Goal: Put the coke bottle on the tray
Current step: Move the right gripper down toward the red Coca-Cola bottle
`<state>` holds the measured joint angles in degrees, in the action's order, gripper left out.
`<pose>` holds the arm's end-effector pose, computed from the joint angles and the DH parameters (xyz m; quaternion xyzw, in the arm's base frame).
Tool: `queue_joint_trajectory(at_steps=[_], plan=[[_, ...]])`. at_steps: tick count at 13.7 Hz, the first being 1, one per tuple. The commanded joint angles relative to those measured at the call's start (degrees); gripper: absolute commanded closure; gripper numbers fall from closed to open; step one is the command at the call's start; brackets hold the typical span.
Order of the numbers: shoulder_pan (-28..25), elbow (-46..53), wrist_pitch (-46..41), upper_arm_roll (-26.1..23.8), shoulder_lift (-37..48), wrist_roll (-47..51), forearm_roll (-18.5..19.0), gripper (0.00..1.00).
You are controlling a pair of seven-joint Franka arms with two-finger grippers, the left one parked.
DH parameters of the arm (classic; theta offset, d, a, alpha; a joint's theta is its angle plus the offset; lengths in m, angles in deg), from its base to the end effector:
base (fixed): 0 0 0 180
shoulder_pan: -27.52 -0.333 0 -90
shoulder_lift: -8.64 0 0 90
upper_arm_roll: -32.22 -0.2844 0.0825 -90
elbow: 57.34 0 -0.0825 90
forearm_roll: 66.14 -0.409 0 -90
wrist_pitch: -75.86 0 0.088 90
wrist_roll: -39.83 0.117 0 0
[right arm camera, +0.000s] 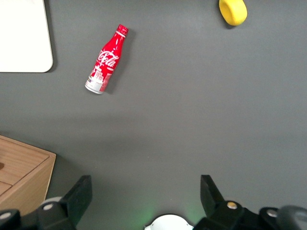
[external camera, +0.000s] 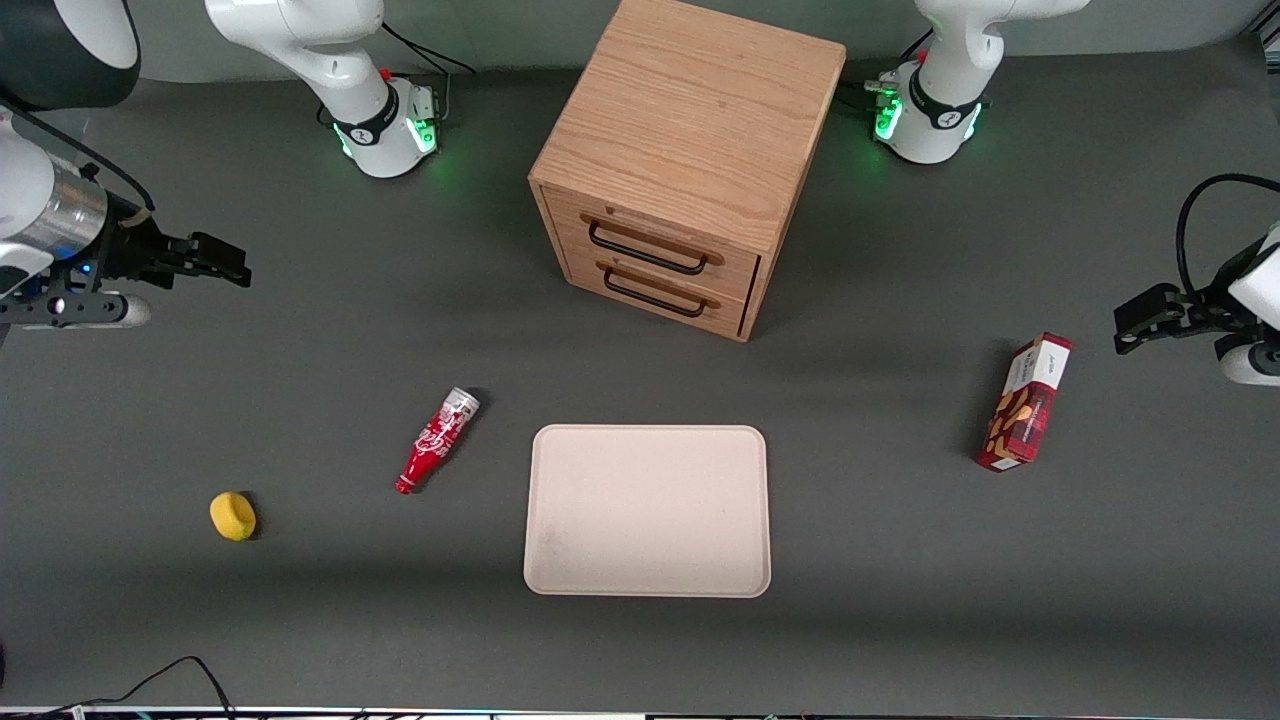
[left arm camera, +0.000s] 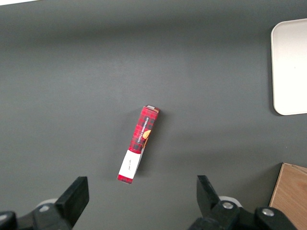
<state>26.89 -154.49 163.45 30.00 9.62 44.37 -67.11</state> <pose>0.5619 0.0301 0.5280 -0.9971 0.0150 0.0752 0.0033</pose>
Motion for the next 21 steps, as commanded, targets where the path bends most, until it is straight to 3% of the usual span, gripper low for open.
queue_joint_trajectory(at_steps=[1, 5, 9, 13, 21], plan=[[1.2, 2.6, -1.6, -1.4, -1.2, 1.5, 0.0, 0.0], [0.6, 3.5, -1.6, -3.5, -2.3, 3.3, 0.4, 0.0], [0.4, 4.1, 0.6, -8.4, -8.3, 18.6, -0.2, 0.0], [0.3, 3.5, 10.7, -12.3, -16.7, 31.1, 0.8, 0.0], [-1.4, 2.2, 31.5, -13.3, -32.3, 52.7, 10.8, 0.0]])
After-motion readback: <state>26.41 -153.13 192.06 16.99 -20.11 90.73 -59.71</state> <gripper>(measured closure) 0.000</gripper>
